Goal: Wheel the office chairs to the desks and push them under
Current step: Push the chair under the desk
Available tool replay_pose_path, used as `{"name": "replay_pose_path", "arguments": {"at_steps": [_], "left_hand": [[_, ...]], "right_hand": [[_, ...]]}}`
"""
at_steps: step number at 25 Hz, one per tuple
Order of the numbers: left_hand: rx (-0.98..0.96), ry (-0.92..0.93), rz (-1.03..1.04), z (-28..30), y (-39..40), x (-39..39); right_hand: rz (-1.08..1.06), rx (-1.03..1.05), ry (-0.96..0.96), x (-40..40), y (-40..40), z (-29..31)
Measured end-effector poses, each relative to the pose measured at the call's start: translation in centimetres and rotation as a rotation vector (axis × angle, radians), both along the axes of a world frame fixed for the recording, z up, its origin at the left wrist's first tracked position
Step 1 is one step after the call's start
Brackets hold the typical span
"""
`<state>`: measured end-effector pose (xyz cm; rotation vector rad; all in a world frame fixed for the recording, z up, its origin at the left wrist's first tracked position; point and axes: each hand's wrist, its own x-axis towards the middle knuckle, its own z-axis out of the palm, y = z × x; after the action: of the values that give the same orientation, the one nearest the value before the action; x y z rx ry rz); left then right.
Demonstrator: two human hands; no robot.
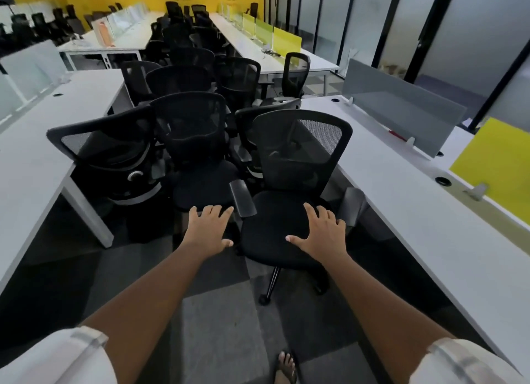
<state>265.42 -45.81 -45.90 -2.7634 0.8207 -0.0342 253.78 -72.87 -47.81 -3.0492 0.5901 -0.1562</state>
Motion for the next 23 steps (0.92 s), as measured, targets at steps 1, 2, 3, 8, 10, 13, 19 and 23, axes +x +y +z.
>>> {"name": "replay_pose_path", "arguments": {"at_steps": [1, 2, 3, 8, 10, 13, 19, 23], "left_hand": [[-0.004, 0.013, 0.007, 0.1, -1.5, 2.4], [-0.005, 0.037, 0.016, 0.5, -3.1, 4.8], [-0.013, 0.035, 0.020, 0.7, -4.3, 6.9], [-0.030, 0.019, 0.013, 2.2, -10.1, 16.5], [-0.021, 0.010, 0.000, 2.5, -11.6, 19.8], [-0.010, 0.018, -0.021, 2.5, -13.6, 25.7], [-0.030, 0.015, -0.089, 0.3, -17.7, 39.6], [-0.042, 0.048, -0.150, -1.1, -20.1, 49.6]], "right_hand": [[-0.003, 0.001, 0.002, 2.4, -1.5, 0.2], [-0.003, 0.008, 0.008, 4.8, -3.2, 0.6], [-0.001, 0.010, 0.004, 6.9, -4.7, 1.1], [-0.029, 0.019, -0.010, 17.0, -10.7, 3.5], [-0.039, 0.026, 0.000, 20.1, -11.7, 3.5], [-0.092, 0.048, 0.001, 25.3, -13.1, 3.0], [-0.215, 0.091, 0.019, 37.0, -15.4, 1.0], [-0.312, 0.181, 0.038, 45.7, -15.6, 0.1]]}}
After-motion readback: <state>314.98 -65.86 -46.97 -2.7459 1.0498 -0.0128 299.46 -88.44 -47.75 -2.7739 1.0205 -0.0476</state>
